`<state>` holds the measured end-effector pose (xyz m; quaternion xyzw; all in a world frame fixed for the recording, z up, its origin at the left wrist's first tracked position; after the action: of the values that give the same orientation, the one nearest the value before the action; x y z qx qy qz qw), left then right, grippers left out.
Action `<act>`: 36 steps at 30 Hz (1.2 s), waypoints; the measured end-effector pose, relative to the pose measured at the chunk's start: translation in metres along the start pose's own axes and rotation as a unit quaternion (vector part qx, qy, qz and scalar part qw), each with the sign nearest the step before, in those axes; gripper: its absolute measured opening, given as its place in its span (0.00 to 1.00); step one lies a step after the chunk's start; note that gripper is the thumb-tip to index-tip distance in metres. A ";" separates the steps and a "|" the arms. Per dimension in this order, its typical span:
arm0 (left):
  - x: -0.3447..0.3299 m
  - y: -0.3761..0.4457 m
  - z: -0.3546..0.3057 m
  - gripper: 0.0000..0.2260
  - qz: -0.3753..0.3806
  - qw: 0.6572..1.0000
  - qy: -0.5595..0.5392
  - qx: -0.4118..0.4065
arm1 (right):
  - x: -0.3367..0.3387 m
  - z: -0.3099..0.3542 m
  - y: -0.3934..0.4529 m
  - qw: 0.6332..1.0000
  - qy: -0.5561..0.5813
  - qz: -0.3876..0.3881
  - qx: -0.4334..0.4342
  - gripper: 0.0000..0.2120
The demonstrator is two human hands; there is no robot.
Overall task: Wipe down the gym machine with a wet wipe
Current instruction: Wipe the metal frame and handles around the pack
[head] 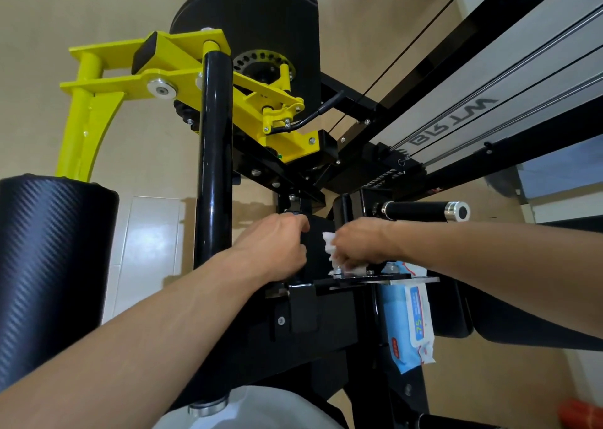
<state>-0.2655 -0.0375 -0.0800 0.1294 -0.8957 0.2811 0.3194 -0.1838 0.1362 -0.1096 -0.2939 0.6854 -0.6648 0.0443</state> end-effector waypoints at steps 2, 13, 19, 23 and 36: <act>-0.001 0.000 0.000 0.20 0.004 1.000 0.005 -0.001 | 0.011 -0.016 0.004 0.994 -0.017 -0.089 -0.060 0.11; 0.000 -0.001 0.002 0.18 0.007 1.000 0.017 0.012 | 0.004 -0.026 0.006 0.991 0.031 -0.122 -0.051 0.08; 0.000 -0.002 0.001 0.16 0.016 1.000 0.020 0.013 | 0.006 -0.027 0.003 0.983 0.003 -0.170 -0.074 0.14; 0.000 -0.002 0.002 0.16 0.014 1.000 0.022 0.014 | -0.007 -0.013 -0.005 0.983 0.084 -0.163 -0.016 0.13; 0.001 -0.006 -0.001 0.18 0.010 0.999 0.035 0.017 | 0.017 -0.028 0.000 0.982 0.011 -0.166 -0.089 0.12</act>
<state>-0.2629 -0.0415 -0.0761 0.1161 -0.8805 0.3034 0.3452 -0.2105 0.1531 -0.1011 -0.3990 0.6841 -0.6022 -0.1007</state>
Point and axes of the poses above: each hand's wrist, its own y-axis towards the middle knuckle, its own x-axis out of the back of the hand, z = x × y, the point moved 3 cm from there along y, towards the middle knuckle, and after that the axes turned 2 degrees about z, right-handed, at the moved point
